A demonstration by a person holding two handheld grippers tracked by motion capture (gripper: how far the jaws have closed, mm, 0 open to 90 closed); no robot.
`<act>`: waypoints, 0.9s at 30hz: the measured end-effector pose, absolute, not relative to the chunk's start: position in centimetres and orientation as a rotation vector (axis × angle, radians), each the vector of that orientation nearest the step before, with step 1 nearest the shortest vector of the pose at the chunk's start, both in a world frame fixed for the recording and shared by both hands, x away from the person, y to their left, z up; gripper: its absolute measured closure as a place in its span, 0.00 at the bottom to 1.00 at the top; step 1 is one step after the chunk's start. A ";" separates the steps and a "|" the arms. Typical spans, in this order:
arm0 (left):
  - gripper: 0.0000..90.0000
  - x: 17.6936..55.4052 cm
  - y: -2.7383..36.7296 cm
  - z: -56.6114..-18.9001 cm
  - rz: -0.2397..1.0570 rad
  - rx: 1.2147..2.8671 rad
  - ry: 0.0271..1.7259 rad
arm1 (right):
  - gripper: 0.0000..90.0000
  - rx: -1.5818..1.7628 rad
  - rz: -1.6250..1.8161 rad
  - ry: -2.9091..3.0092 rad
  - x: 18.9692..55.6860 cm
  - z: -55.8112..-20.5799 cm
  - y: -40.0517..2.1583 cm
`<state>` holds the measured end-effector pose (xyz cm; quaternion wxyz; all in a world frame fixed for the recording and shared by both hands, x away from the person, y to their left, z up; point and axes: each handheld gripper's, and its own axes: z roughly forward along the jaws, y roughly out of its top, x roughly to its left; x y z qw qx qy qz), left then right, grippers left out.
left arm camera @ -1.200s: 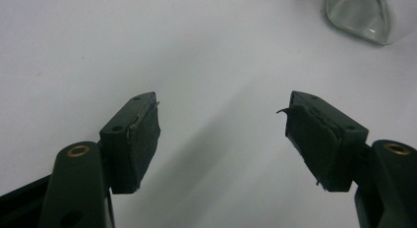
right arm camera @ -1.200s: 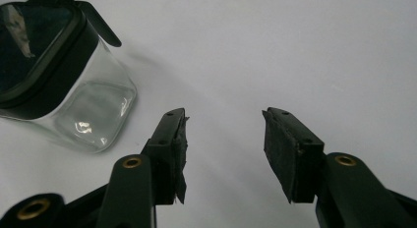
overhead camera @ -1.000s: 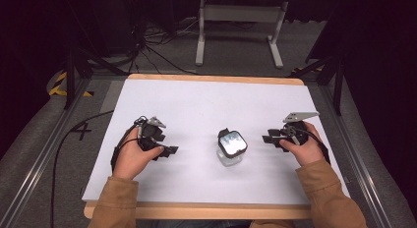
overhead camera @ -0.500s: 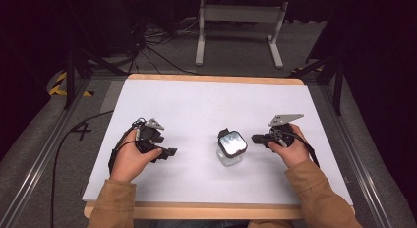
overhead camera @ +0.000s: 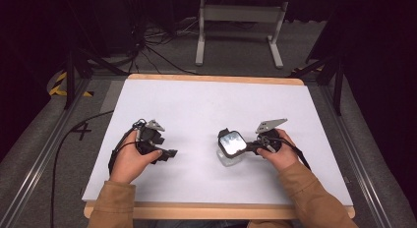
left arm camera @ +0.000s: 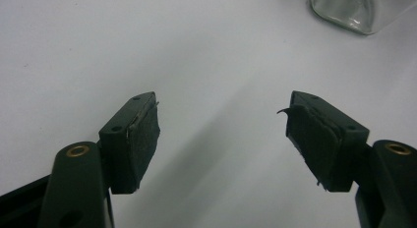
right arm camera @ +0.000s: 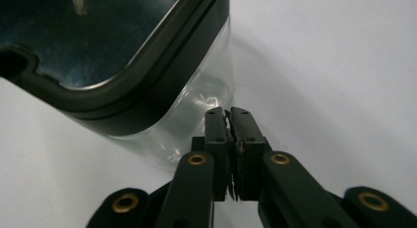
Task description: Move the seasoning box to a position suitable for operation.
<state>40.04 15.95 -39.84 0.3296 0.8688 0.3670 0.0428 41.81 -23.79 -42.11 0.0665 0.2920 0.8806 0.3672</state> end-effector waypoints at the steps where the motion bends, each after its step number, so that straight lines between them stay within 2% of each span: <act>1: 0.32 40.1 15.9 -39.8 0.115 2.276 0.954 | 0.97 0.879 1.095 2.656 41.7 -42.1 -23.7; 27: 0.32 41.6 13.1 -39.8 0.081 2.312 0.863 | 1.00 0.817 1.027 2.724 39.1 -42.4 -22.7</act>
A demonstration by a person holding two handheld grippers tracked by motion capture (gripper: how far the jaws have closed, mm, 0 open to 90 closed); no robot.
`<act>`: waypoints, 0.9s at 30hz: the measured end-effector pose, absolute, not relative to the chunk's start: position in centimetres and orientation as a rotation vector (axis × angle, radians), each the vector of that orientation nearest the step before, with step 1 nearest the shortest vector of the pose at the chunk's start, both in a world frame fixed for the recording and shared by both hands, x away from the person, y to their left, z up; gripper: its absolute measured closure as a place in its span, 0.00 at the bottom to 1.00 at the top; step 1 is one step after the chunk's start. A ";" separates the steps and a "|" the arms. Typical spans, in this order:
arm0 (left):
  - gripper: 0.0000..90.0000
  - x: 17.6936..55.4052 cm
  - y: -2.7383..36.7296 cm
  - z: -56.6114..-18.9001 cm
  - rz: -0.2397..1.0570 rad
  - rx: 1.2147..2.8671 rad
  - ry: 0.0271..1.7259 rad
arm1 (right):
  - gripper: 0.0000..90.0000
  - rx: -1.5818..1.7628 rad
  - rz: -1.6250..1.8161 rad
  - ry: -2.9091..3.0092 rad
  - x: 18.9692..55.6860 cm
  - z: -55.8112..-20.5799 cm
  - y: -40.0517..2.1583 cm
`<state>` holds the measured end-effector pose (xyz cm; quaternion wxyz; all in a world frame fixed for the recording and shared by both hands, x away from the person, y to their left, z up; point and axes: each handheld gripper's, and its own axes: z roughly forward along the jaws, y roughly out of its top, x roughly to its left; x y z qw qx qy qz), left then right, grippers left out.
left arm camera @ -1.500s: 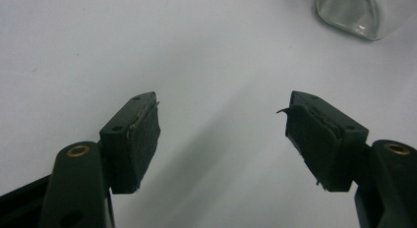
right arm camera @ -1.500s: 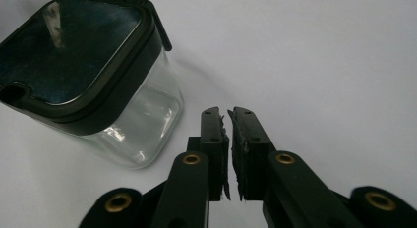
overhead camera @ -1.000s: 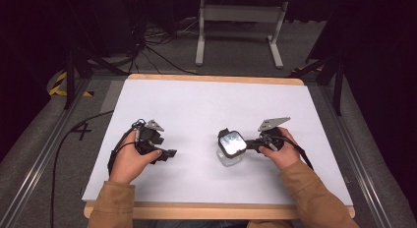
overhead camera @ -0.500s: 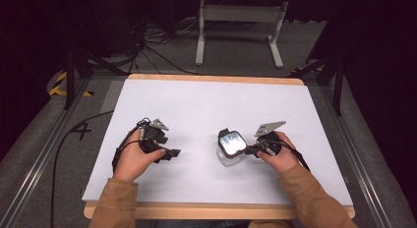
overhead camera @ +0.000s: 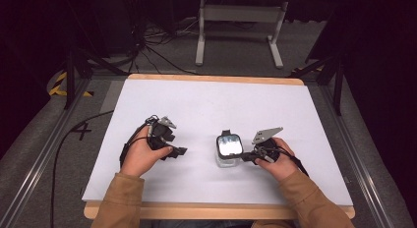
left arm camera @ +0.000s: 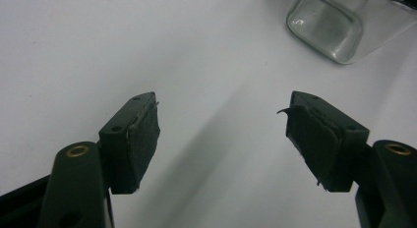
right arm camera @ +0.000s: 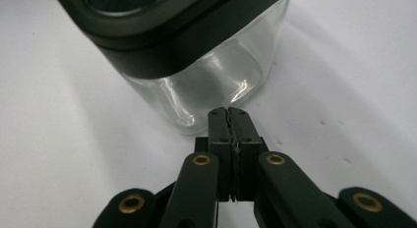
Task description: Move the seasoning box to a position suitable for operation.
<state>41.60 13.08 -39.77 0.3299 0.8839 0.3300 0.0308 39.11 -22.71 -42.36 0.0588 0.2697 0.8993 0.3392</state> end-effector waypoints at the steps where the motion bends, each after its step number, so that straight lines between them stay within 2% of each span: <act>1: 0.32 41.6 13.0 -39.7 0.077 2.317 0.861 | 1.00 0.819 1.025 2.736 39.0 -42.4 -22.6; 10: 0.33 41.8 12.3 -39.6 0.074 2.321 0.840 | 0.99 0.797 1.054 2.741 38.6 -42.4 -22.4; 15: 0.40 41.9 11.8 -38.9 0.077 2.300 0.799 | 0.99 0.822 1.068 2.708 38.5 -41.8 -23.3; 19: 0.56 41.9 10.9 -37.5 0.077 2.247 0.707 | 0.99 0.876 1.086 2.660 38.4 -41.2 -24.9; 23: 0.79 42.0 10.3 -36.0 0.063 2.207 0.636 | 0.98 0.916 1.105 2.624 38.2 -40.9 -26.1; 27: 0.85 42.2 9.6 -34.9 0.070 2.176 0.620 | 0.97 0.963 1.132 2.586 37.9 -40.7 -27.4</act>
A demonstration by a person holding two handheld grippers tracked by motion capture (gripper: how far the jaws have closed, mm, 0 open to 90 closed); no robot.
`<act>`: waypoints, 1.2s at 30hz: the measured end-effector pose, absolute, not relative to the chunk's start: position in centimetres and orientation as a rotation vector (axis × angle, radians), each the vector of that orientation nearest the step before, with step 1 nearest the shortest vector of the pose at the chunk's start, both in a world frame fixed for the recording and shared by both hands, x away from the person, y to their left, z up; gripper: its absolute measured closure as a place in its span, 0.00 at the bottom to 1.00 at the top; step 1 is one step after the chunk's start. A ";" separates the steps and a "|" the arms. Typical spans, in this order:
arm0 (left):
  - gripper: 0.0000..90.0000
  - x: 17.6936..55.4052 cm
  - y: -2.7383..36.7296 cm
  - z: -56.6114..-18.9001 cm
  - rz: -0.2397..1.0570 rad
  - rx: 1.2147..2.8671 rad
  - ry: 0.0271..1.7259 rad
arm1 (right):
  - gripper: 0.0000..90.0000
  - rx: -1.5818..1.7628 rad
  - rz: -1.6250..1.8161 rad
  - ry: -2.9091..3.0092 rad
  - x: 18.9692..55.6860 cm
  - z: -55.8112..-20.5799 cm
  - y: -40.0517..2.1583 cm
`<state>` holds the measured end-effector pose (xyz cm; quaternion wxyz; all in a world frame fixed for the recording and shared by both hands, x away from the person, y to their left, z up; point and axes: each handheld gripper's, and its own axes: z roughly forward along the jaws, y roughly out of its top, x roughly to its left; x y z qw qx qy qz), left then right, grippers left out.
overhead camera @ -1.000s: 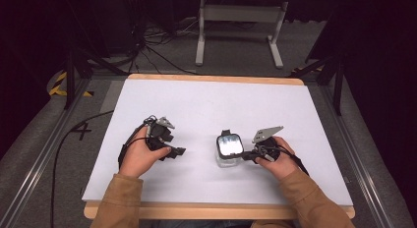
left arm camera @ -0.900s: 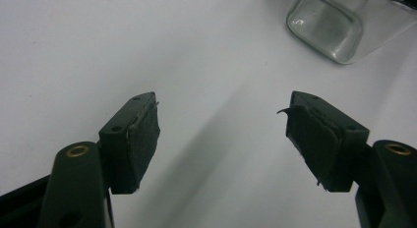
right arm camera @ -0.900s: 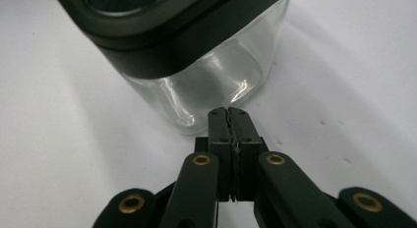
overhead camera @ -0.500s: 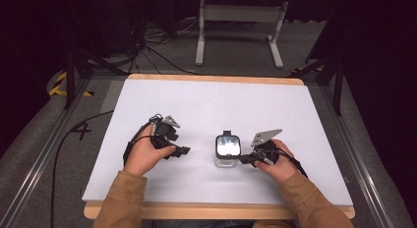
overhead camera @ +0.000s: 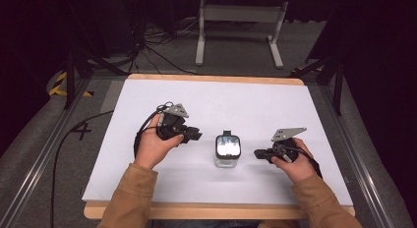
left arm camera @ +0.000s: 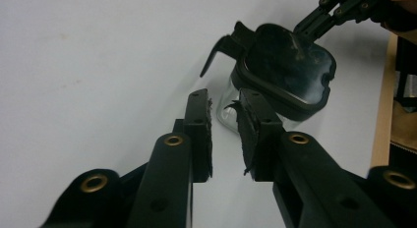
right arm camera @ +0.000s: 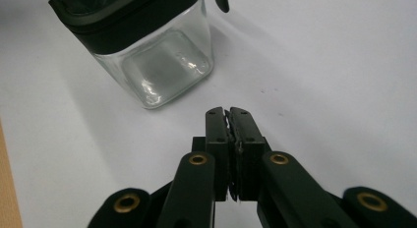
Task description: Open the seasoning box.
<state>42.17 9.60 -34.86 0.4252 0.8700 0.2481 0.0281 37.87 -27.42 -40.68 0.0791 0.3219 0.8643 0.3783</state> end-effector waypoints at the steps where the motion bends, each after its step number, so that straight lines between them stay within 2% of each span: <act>1: 0.86 42.3 9.3 -34.6 0.042 2.171 0.658 | 0.97 0.978 1.145 2.581 37.8 -40.6 -27.6; 3: 0.87 42.5 8.8 -34.3 0.062 2.181 0.691 | 0.97 0.996 1.152 2.566 37.7 -40.6 -28.1; 4: 0.84 42.5 8.3 -34.2 0.106 2.186 0.705 | 0.97 1.007 1.157 2.559 37.6 -40.5 -28.4; 5: 0.75 42.6 7.5 -34.0 0.151 2.199 0.707 | 0.97 1.023 1.171 2.548 37.5 -40.5 -28.7; 9: 0.74 43.0 6.4 -33.5 0.158 2.204 0.665 | 0.97 1.051 1.180 2.540 37.2 -40.7 -29.2; 12: 0.79 43.3 5.5 -33.3 0.113 2.157 0.623 | 0.97 1.058 1.177 2.534 36.8 -40.8 -29.5; 15: 0.81 43.8 4.3 -33.6 0.002 2.140 0.539 | 0.97 1.076 1.189 2.523 36.6 -40.8 -29.8; 20: 0.82 44.4 3.5 -34.1 0.012 2.129 0.520 | 0.96 1.081 1.191 2.523 36.4 -41.0 -29.9; 24: 0.86 45.1 3.0 -35.3 -0.044 2.080 0.536 | 0.95 1.089 1.206 2.522 36.4 -41.1 -30.0; 31: 0.93 45.4 2.5 -36.6 -0.015 2.087 0.572 | 0.94 1.069 1.212 2.535 36.4 -41.2 -29.7; 36: 0.94 45.5 2.2 -37.1 -0.012 2.096 0.571 | 0.93 1.076 1.218 2.541 36.4 -41.2 -29.7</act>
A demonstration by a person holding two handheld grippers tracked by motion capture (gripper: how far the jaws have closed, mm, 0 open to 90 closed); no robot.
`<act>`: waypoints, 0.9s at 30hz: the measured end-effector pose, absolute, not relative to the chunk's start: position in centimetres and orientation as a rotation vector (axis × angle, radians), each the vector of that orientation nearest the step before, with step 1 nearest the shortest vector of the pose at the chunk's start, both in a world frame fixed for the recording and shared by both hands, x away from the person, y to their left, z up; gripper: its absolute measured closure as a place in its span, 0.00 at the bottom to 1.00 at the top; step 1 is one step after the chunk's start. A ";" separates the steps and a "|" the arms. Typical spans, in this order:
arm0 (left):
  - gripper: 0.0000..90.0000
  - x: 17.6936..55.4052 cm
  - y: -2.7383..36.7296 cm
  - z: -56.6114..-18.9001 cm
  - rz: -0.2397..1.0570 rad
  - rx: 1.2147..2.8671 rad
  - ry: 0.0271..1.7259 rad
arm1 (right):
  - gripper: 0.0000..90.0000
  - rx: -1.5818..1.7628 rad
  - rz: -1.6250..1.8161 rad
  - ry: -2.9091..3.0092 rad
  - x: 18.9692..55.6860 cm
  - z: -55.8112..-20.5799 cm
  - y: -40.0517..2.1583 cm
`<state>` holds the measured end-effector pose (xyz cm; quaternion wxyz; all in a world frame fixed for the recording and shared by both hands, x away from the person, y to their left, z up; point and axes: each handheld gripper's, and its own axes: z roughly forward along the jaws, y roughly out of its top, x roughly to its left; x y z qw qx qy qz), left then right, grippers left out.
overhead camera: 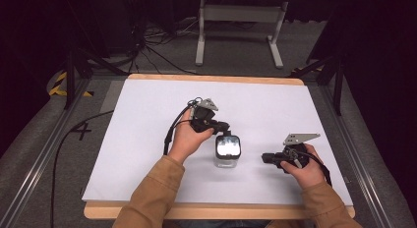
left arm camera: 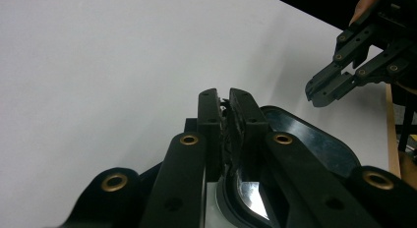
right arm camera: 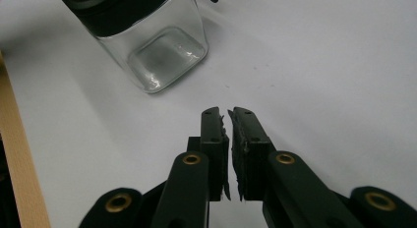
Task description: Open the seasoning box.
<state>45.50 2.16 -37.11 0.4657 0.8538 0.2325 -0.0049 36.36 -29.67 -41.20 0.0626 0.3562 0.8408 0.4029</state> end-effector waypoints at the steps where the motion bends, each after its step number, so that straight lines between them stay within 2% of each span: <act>1: 0.94 45.5 2.1 -37.2 -0.006 2.085 0.575 | 0.93 1.076 1.218 2.540 36.4 -41.2 -29.7; 11: 0.99 45.6 2.0 -37.4 -0.030 2.084 0.594 | 0.93 1.072 1.225 2.544 36.2 -41.3 -29.3; 27: 0.99 45.8 2.2 -37.6 -0.055 2.074 0.599 | 0.97 0.932 1.284 2.554 35.5 -40.2 -26.3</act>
